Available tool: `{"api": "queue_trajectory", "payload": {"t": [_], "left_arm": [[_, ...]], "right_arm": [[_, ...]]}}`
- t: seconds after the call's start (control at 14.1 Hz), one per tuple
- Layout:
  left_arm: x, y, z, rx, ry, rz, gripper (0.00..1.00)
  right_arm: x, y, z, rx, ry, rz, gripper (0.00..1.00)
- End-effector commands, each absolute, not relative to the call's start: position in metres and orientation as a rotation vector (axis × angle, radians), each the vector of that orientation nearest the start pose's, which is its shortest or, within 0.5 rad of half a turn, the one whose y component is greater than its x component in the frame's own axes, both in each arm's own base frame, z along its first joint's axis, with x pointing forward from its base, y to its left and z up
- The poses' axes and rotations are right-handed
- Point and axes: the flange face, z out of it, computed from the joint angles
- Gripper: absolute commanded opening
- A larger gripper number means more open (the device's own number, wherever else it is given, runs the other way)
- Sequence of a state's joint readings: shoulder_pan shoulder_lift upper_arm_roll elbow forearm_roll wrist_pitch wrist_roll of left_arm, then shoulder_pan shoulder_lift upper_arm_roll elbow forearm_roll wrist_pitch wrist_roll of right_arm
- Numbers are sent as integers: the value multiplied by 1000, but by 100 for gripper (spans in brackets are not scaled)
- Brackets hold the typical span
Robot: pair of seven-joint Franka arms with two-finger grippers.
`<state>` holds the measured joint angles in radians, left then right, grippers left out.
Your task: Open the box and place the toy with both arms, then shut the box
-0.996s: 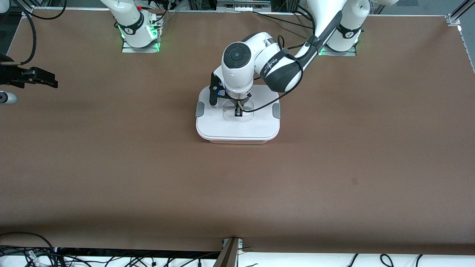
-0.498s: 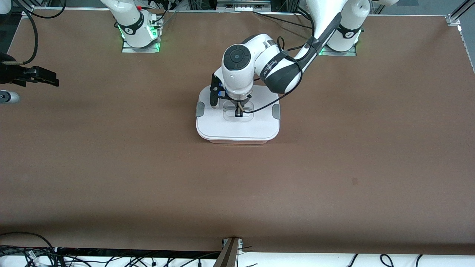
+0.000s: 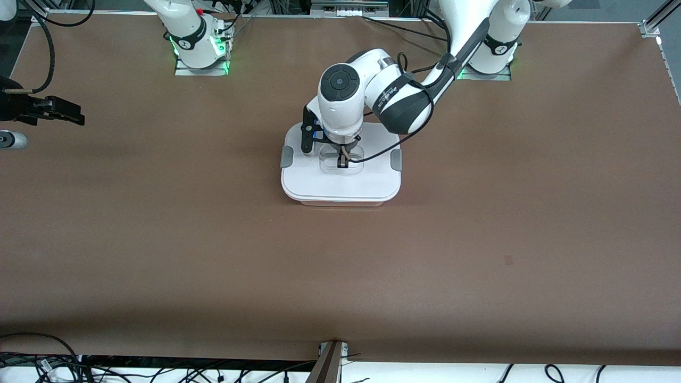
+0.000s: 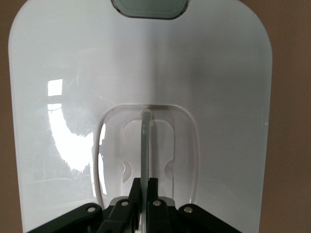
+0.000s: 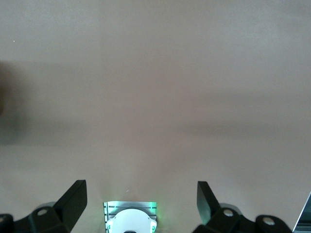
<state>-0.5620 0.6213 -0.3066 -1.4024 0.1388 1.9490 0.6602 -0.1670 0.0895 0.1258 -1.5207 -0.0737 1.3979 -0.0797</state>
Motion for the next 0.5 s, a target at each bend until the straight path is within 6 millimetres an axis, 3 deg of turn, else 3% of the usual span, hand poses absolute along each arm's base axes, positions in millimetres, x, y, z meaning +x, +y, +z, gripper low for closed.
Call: {"api": "queue_trajectory", "payload": {"t": [0.0,0.28,0.36,0.43], "left_arm": [[497,-508,326,-2344,2126,93,0],[496,-509,325,-2353,2115,98,0],[496,-508,326,-2350,2114,104,4],[495,-508,328,-2350,2115,102,61]], "right_arm": [[559,-32,585,-3156,-63,331,100],[559,-32,585,-3156,-63,331,100],[559,-32,585,-3156,-63,331,100],[559,-32,585,-3156,-66,331,100]]}}
